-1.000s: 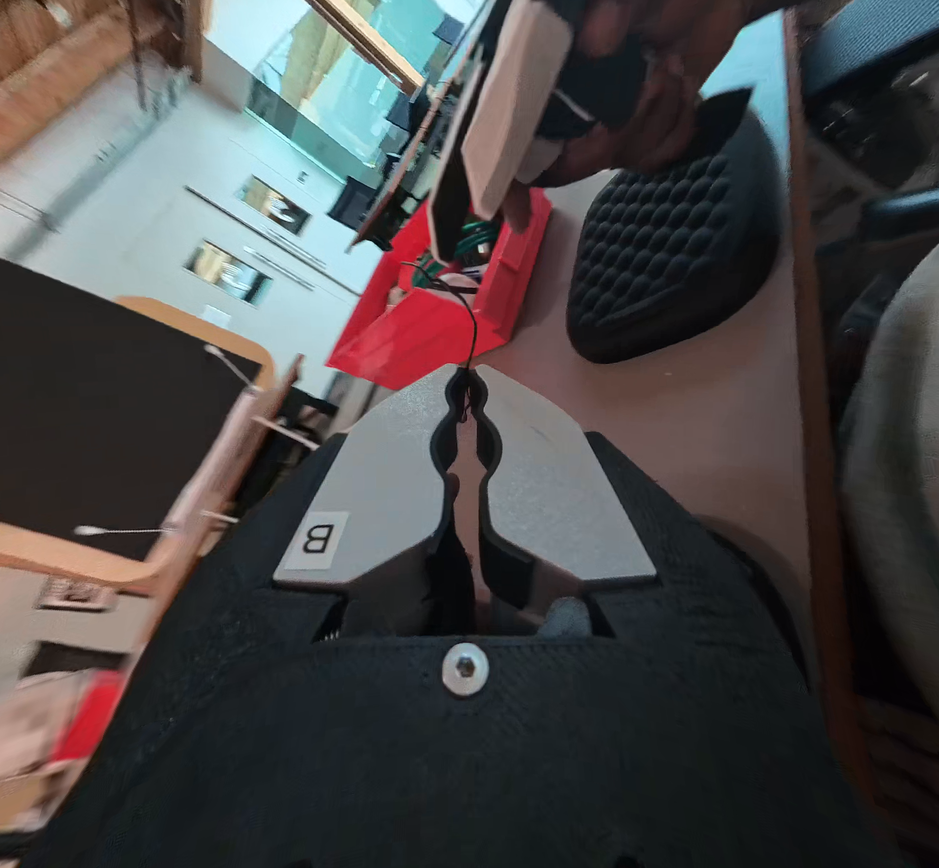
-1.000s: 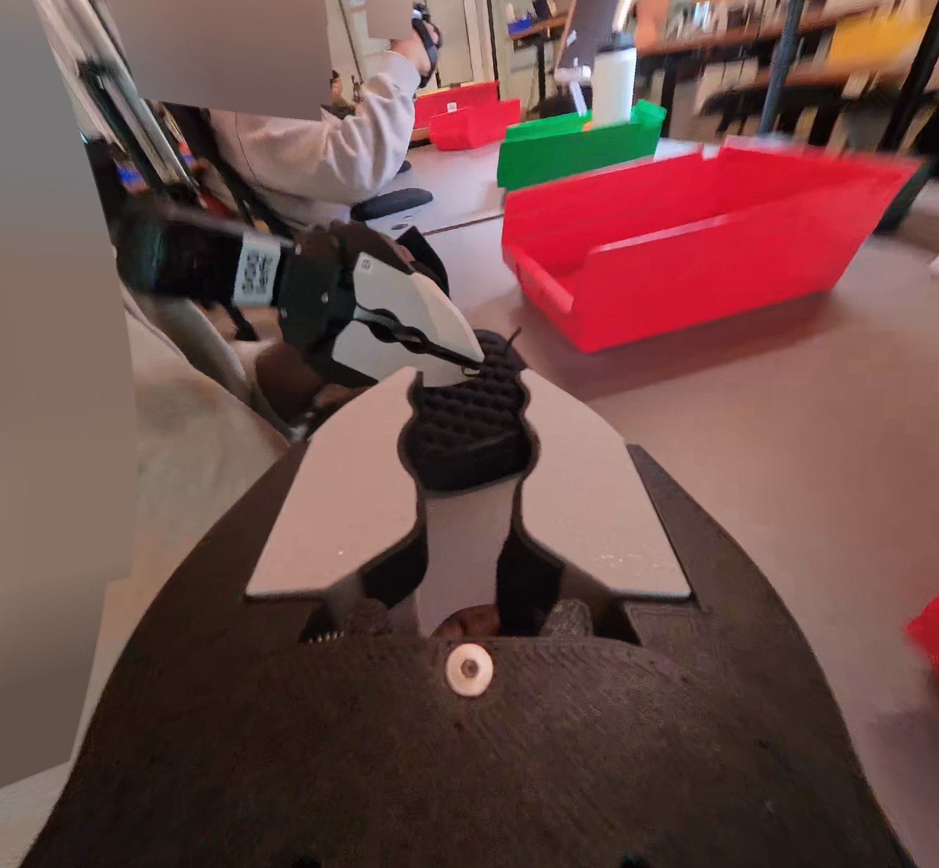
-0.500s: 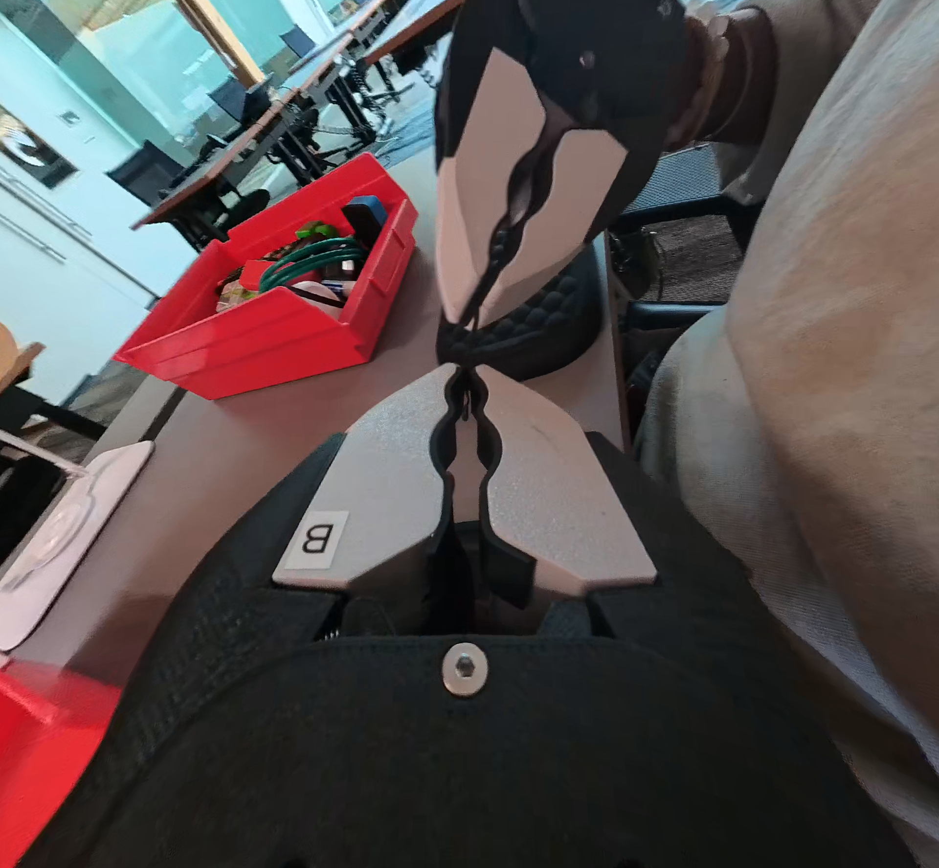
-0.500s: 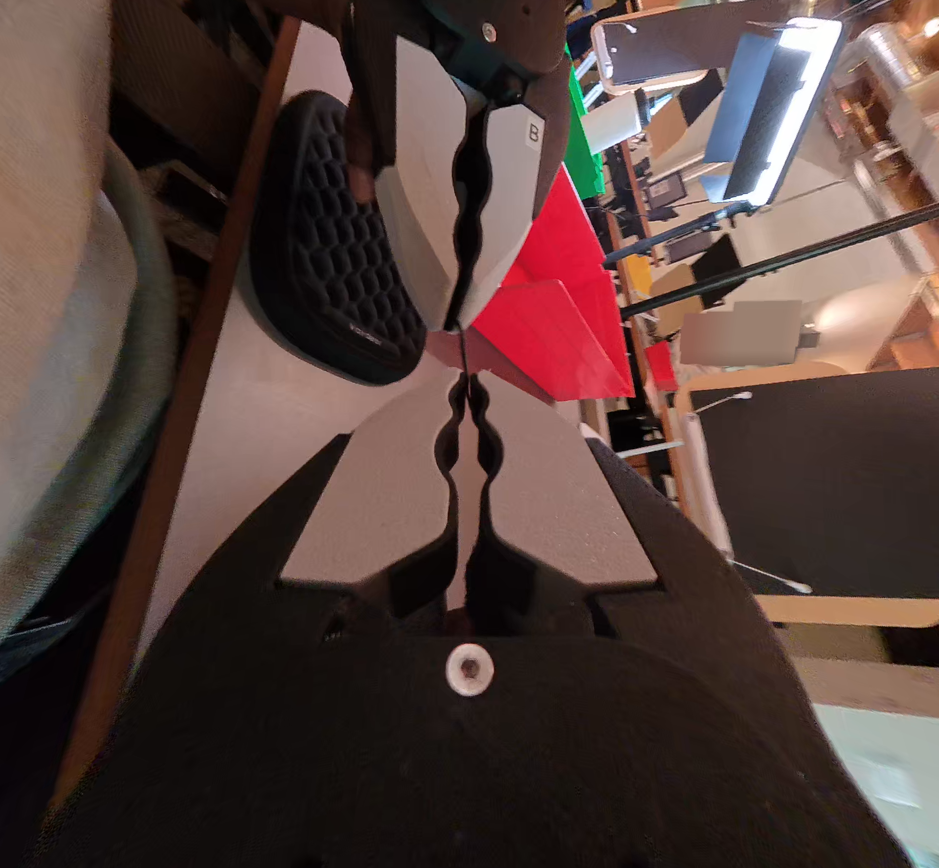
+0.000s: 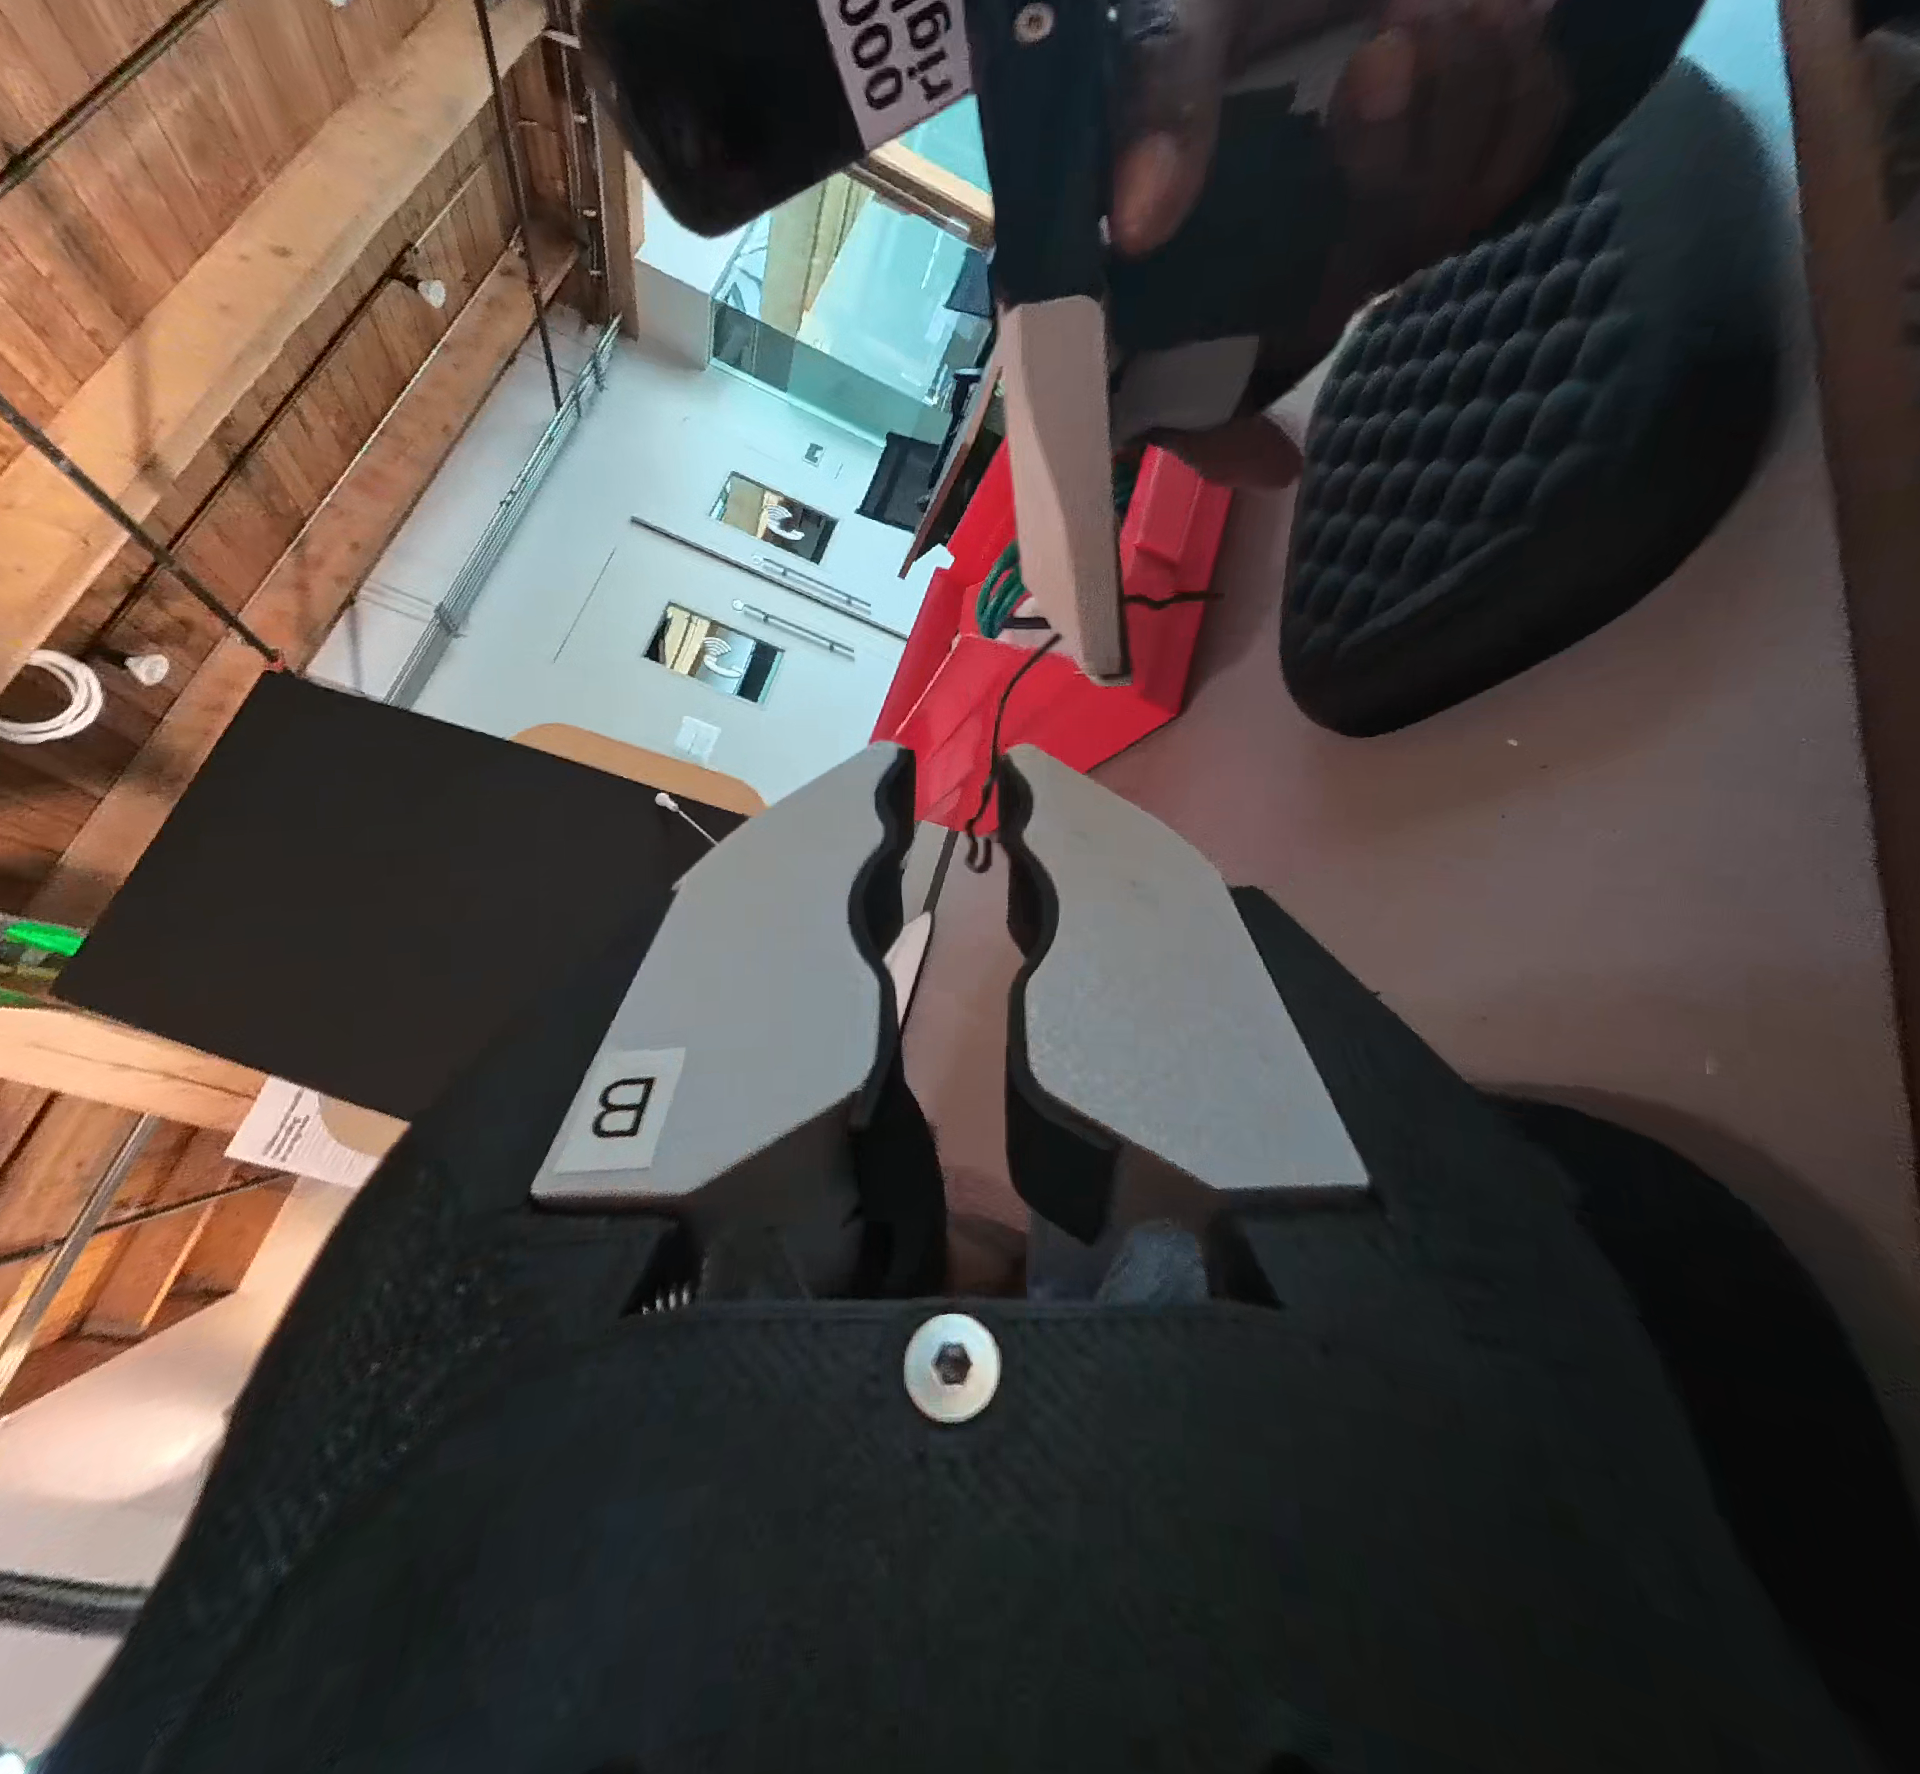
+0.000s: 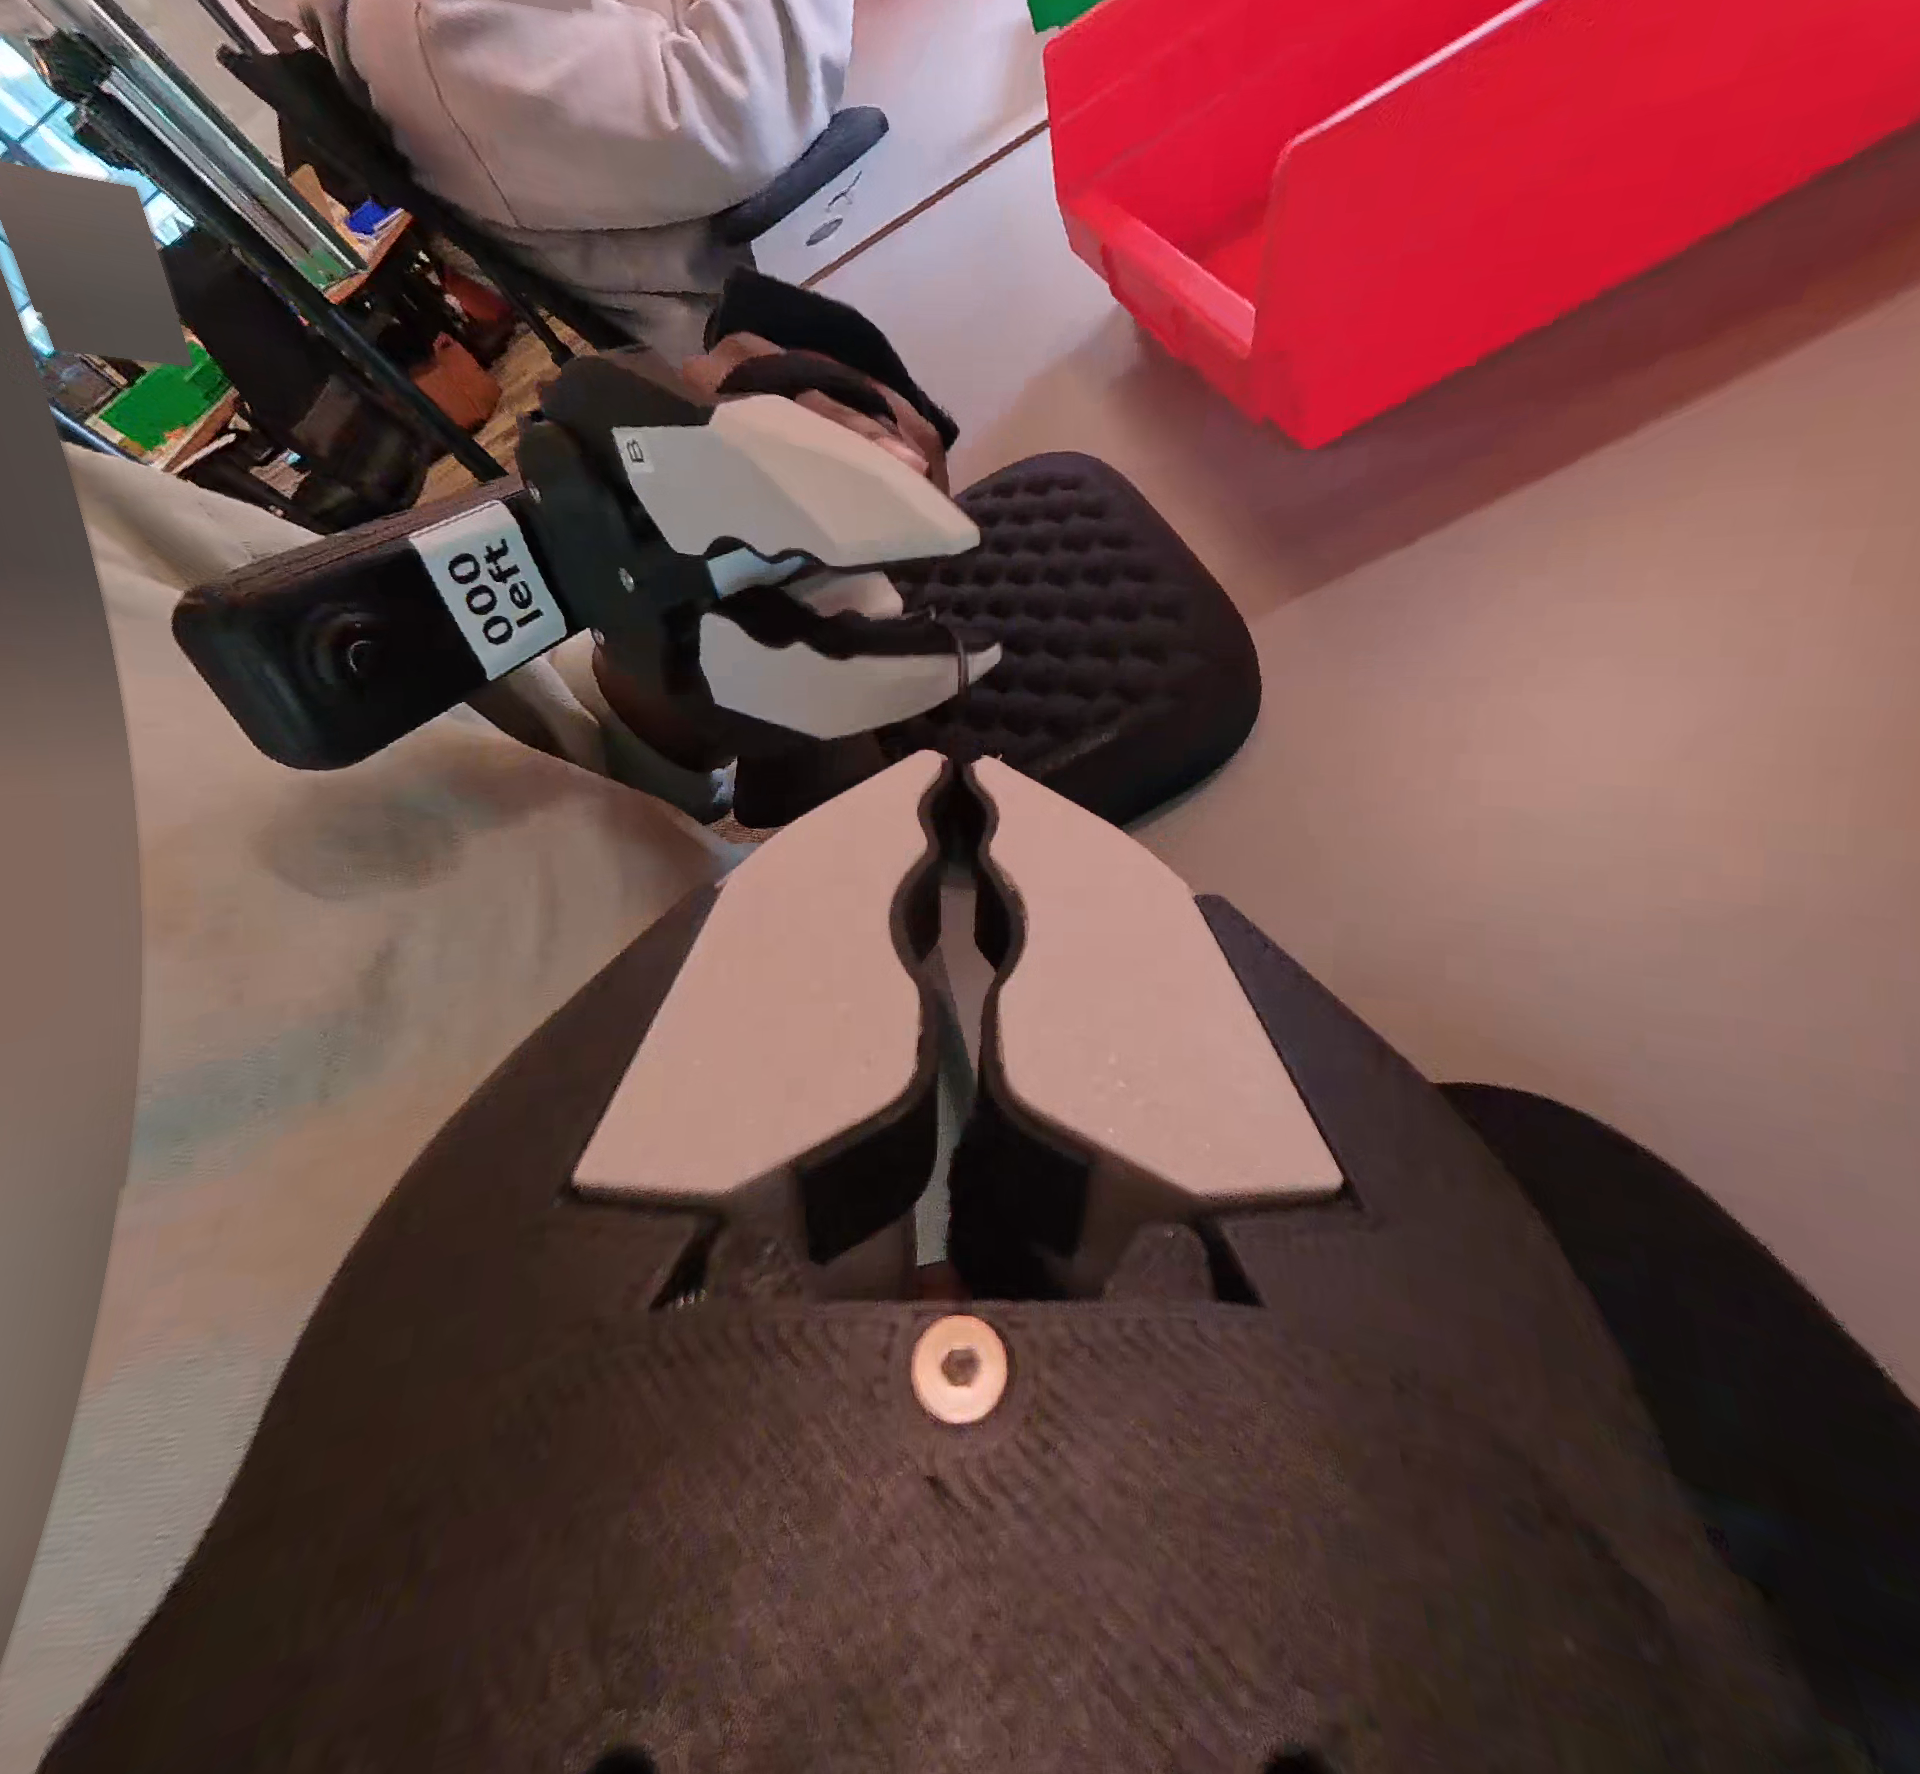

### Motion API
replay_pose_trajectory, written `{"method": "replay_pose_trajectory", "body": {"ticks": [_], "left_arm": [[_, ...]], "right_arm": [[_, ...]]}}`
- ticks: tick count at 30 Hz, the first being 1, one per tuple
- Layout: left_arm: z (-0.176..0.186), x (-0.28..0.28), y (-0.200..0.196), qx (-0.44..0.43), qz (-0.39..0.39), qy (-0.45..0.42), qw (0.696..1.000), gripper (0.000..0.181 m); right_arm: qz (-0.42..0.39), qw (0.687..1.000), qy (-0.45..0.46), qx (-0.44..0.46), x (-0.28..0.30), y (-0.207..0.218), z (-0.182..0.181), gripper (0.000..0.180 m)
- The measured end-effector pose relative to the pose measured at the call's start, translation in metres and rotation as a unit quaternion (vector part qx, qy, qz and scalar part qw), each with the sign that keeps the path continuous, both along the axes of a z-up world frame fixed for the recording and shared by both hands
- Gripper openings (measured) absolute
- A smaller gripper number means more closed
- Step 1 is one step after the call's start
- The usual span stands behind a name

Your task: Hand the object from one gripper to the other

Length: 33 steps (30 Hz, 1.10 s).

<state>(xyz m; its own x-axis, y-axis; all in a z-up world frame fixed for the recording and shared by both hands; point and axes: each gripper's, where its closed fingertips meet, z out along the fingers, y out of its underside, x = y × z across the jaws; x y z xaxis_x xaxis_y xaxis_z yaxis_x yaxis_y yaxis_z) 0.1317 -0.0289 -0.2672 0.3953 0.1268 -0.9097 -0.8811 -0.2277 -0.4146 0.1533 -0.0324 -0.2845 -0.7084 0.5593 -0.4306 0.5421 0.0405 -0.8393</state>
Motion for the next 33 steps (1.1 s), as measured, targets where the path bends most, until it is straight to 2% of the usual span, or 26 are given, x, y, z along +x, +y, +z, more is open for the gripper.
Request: {"method": "replay_pose_trajectory", "body": {"ticks": [3, 6, 9, 11, 13, 15, 16, 19, 21, 24, 28, 30, 32, 33], "left_arm": [[-0.007, 0.001, 0.001, -0.024, -0.001, -0.006, 1.0, 0.003], [-0.01, 0.0, 0.001, -0.036, 0.004, -0.053, 0.998, 0.002], [-0.014, -0.005, -0.001, -0.051, 0.002, -0.159, 0.986, 0.001], [-0.021, -0.008, -0.003, -0.073, 0.002, -0.246, 0.967, 0.001], [-0.029, -0.007, -0.005, -0.098, -0.005, -0.342, 0.935, 0.001], [-0.031, -0.005, -0.006, -0.102, -0.019, -0.416, 0.904, 0.001], [-0.03, -0.004, -0.006, -0.1, -0.025, -0.439, 0.893, 0.001], [-0.032, -0.003, -0.008, -0.107, -0.025, -0.47, 0.876, 0.002], [-0.035, -0.002, -0.009, -0.115, -0.025, -0.472, 0.874, 0.002], [-0.034, 0.003, -0.008, -0.12, -0.038, -0.481, 0.868, 0.002], [-0.034, 0.004, -0.009, -0.121, -0.051, -0.469, 0.874, 0.003], [-0.027, 0.001, -0.007, -0.094, -0.051, -0.422, 0.9, 0.01], [-0.016, -0.009, -0.007, -0.049, -0.023, -0.334, 0.941, 0.025], [-0.011, -0.012, -0.007, -0.037, -0.005, -0.275, 0.961, 0.027]], "right_arm": [[-0.004, 1.0, -0.014, -0.017, 0.0, -0.001, 0.001, 0.0], [0.0, 1.0, 0.019, -0.017, -0.001, -0.001, 0.005, 0.003], [-0.013, 0.989, 0.146, 0.035, -0.005, 0.001, 0.016, 0.034], [-0.049, 0.95, 0.278, 0.135, -0.008, 0.006, 0.024, 0.043], [-0.091, 0.871, 0.4, 0.269, -0.012, 0.013, 0.029, 0.041], [-0.106, 0.792, 0.465, 0.382, -0.014, 0.014, 0.026, 0.035], [-0.098, 0.78, 0.467, 0.406, -0.014, 0.01, 0.02, 0.033], [-0.079, 0.8, 0.437, 0.403, -0.013, 0.001, 0.005, 0.033], [-0.086, 0.796, 0.436, 0.411, -0.015, 0.003, 0.004, 0.031], [-0.081, 0.783, 0.448, 0.424, -0.016, 0.003, 0.004, 0.007], [-0.089, 0.794, 0.434, 0.416, -0.018, 0.005, 0.003, 0.002], [-0.104, 0.837, 0.395, 0.365, -0.02, 0.006, 0.004, 0.002], [-0.122, 0.896, 0.314, 0.288, -0.022, 0.01, 0.002, 0.002], [-0.127, 0.926, 0.265, 0.238, -0.023, 0.011, 0.002, 0.002]]}}
